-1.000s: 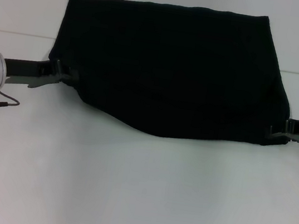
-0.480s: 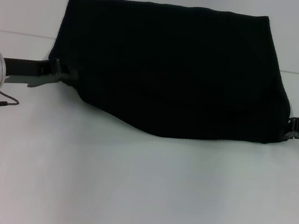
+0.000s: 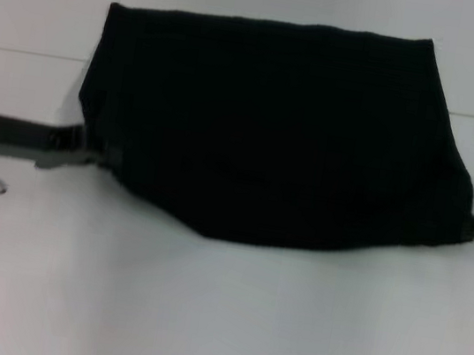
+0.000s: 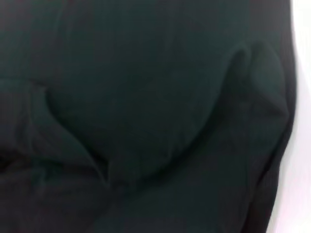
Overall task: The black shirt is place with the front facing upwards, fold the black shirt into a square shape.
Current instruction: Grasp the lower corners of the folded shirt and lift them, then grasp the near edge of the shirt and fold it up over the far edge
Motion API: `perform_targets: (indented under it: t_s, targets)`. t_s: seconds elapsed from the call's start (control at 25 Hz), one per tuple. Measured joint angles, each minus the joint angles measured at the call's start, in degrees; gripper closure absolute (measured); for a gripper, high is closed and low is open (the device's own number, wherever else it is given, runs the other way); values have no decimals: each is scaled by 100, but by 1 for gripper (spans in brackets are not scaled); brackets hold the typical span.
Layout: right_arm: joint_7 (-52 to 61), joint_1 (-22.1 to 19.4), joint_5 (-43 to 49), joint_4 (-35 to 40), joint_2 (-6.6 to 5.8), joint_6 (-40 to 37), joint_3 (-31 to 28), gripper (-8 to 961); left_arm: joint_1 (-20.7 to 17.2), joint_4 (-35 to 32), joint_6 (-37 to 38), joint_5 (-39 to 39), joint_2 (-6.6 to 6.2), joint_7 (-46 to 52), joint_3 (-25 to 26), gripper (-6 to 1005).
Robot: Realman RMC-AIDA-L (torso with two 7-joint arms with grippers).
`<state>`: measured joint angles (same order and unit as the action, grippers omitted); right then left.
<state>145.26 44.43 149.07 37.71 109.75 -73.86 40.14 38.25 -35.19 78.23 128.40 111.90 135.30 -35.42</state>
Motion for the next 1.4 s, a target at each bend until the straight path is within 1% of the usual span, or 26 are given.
perform_targets:
  t_s: [0.04, 0.08, 0.12, 0.24, 0.36, 0.44, 0.52, 0.64, 0.76, 0.84, 0.88, 0.92, 0.96, 1.0, 1.08, 1.16, 1.2, 1.24, 1.28, 1.36, 1.4]
  targets:
    - [-2, -103, -1, 204, -4, -266, -54, 944, -28, -37, 213, 91, -29, 57, 6, 922]
    - [-7, -302, -1, 588, -19, -801, -147, 944, -69, -124, 499, 212, -53, 136, 11, 921]
    - [-7, -302, -1, 588, -19, -801, -147, 944, -112, -221, 773, 326, -72, 210, 16, 921]
    - [-43, -584, 2, 1035, -83, -1705, -215, 944, -235, -556, 1628, 644, -92, 331, 27, 919]
    - [-188, -813, 12, 1143, -167, -2448, -267, 943, -355, -791, 2374, 867, -91, 301, 63, 917]
    - [-281, -979, 26, 1158, -202, -2752, -342, 943, -426, -857, 2754, 982, -90, 218, 66, 915]
    - [-333, -1137, 39, 1213, -210, -2945, -376, 943, -473, -866, 3042, 1099, -88, 124, 70, 914]
    - [-398, -1281, 20, 1273, -186, -3084, -413, 943, -498, -847, 3166, 1216, -77, 47, 75, 912]
    - [-559, -1247, -201, 1225, -174, -3221, -651, 943, -457, -824, 3142, 1216, -77, 17, 136, 910]
    - [-661, -1160, -478, 1157, -182, -3346, -893, 943, -347, -818, 3131, 1184, -100, 24, 445, 909]
    - [-695, -1096, -679, 1120, -203, -3395, -1017, 944, -292, -812, 3126, 1172, -110, 35, 578, 908]
    - [-695, -1026, -880, 1049, -253, -3385, -1144, 944, -212, -787, 3071, 1157, -139, 78, 832, 908]
    - [-676, -928, -1077, 925, -330, -3275, -1299, 944, -135, -761, 2968, 1145, -170, 134, 1029, 907]
    - [-662, -885, -1158, 866, -368, -3187, -1376, 944, -68, -733, 2848, 1138, -209, 190, 1190, 906]
    - [-567, -718, -1249, 596, -480, -2583, -1596, 944, 68, -622, 2309, 1133, -291, 372, 1341, 905]
    - [-466, -605, -1230, 388, -494, -1768, -1613, 944, 207, -429, 1575, 1133, -363, 531, 1335, 904]
    - [-438, -547, -1212, 280, -463, -1304, -1551, 943, 292, -284, 1211, 1139, -392, 582, 1316, 903]
    - [-440, -501, -1196, 180, -413, -945, -1456, 943, 439, -28, 643, 1170, -413, 636, 1276, 903]
    - [-438, -438, -1157, 54, -347, -516, -1308, 943, 439, -28, 643, 1170, -413, 636, 1276, 902]
    - [-408, -323, -1071, -171, -227, 256, -1020, 943, 571, 197, 121, 1209, -370, 688, 1177, 901]
    - [-386, -251, -1032, -315, -164, 645, -849, 943, 620, 253, -208, 1229, -319, 777, 1056, 900]
